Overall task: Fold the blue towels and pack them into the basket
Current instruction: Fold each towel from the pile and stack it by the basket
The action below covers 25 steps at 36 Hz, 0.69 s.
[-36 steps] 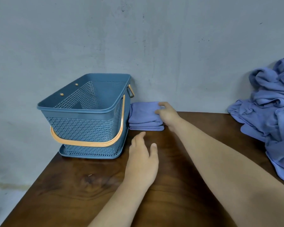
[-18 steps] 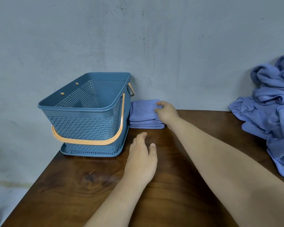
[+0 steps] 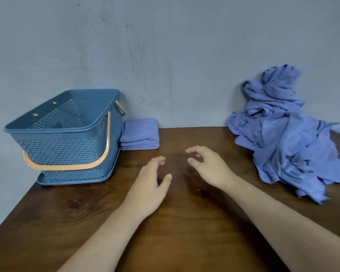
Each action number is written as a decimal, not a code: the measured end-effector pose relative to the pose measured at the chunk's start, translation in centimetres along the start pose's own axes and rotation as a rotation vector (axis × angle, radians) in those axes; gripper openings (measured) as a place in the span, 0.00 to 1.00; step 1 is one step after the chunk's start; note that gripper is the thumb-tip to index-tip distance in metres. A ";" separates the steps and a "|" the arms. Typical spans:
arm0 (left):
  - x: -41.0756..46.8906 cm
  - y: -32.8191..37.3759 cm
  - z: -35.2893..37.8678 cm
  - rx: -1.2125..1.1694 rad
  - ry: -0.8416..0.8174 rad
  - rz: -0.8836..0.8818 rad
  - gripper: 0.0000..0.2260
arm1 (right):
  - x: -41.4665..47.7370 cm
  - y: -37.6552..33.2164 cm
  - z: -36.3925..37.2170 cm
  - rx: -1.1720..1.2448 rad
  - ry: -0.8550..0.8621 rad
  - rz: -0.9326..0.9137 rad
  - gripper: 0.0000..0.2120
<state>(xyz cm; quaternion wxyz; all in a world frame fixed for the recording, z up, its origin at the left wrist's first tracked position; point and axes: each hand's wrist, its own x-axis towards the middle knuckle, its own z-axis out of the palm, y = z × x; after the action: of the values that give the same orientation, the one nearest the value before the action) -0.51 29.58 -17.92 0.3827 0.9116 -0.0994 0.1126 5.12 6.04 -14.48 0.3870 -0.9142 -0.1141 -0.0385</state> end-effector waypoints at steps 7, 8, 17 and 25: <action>-0.7 4.4 3.4 0.067 -0.094 0.134 0.22 | -3.4 2.1 -8.0 -0.043 0.137 0.003 0.12; -0.7 5.0 3.9 0.082 -0.107 0.145 0.21 | -3.8 2.4 -9.2 -0.051 0.166 0.007 0.12; 0.5 7.0 6.8 0.173 -0.071 0.145 0.20 | -3.9 7.5 -20.3 -0.354 0.392 0.091 0.18; 0.3 5.2 6.0 0.156 -0.024 0.078 0.16 | -2.4 12.2 -24.0 -0.444 0.392 0.312 0.28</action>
<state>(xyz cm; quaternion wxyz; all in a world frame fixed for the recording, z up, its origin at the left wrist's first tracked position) -0.90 21.63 -18.40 0.3047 0.9353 -0.1305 0.1240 6.17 -19.76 -6.66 0.1939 -0.9579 0.1147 -0.1777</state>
